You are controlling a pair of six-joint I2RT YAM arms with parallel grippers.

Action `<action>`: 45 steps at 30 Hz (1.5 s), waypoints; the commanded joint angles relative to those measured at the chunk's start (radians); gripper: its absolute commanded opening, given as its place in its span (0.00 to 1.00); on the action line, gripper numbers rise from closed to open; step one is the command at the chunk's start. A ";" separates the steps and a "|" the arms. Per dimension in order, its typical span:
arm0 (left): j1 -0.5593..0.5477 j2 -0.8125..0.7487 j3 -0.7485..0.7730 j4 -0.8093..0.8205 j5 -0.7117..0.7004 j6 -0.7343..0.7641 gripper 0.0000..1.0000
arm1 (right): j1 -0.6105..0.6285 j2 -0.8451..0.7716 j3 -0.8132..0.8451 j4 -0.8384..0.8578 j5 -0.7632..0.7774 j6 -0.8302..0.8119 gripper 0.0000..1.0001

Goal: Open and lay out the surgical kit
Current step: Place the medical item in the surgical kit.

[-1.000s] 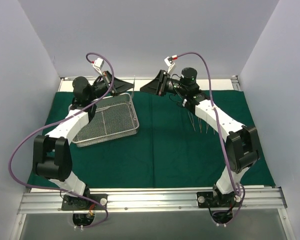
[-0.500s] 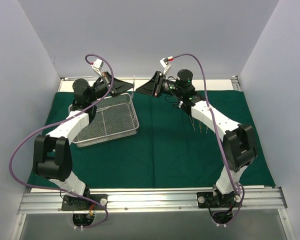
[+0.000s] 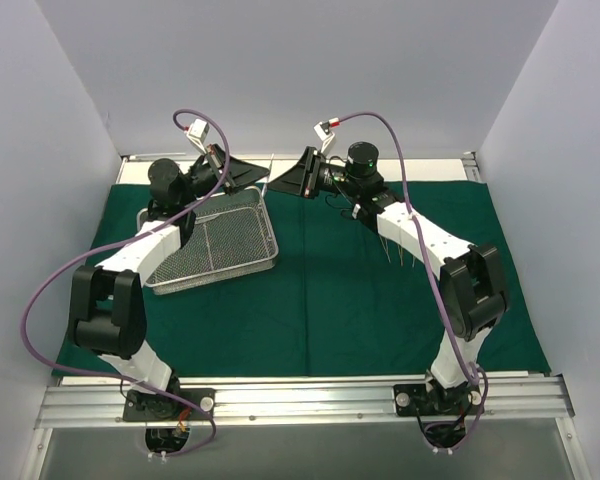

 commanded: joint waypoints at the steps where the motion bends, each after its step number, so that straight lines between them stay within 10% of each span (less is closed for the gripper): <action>1: -0.010 0.006 -0.003 0.062 -0.002 0.008 0.02 | 0.013 -0.029 0.031 0.072 -0.021 -0.005 0.24; 45: -0.010 0.049 -0.015 0.157 0.002 -0.057 0.02 | 0.025 -0.009 0.047 0.123 -0.039 0.025 0.24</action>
